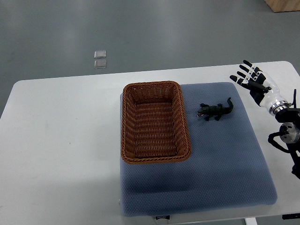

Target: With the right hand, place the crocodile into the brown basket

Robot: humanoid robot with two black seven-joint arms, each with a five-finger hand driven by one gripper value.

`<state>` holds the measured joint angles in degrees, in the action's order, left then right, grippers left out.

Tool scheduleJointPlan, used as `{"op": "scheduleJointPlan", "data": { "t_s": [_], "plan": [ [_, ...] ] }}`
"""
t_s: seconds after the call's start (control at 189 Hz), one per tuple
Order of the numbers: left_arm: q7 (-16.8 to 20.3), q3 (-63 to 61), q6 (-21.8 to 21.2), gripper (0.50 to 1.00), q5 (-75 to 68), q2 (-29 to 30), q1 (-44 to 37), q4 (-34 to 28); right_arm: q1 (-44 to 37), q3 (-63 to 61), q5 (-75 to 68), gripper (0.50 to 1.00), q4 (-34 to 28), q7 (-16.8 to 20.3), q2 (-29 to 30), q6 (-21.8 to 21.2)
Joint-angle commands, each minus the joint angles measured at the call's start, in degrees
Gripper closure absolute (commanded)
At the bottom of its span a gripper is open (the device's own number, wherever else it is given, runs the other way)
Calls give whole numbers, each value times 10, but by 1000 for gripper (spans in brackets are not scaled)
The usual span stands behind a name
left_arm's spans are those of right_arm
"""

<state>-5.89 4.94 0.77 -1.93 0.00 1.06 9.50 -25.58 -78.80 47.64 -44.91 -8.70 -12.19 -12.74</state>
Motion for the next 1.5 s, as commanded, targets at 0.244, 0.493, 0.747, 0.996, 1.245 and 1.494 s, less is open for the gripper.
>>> {"op": "scheduleJointPlan", "data": {
  "t_s": [0.244,0.493,0.747,0.996,1.245,1.494],
  "plan": [
    [0,1,0,500,-1,0,0,1,-1,1,-1,568,0,0,-2,2],
    [0,1,-2,500,-1,0,0,-1,-5,0,-1,568,0,-1,-6,3],
    [0,1,-2,500,0,0,0,0,-6,0,-2,568,0,-1,-6,-1],
    [0,2,-2,500,-1,0,-1,0,-9,0,-2,568,0,-2,-8,-1],
    [0,2,-2,500,-1,0,0,0,-9,0,-2,568,0,-3,-8,1],
    [0,2,-2,500,-1,0,-1,0,-10,1,-2,568,0,-3,-9,0]
  ]
}}
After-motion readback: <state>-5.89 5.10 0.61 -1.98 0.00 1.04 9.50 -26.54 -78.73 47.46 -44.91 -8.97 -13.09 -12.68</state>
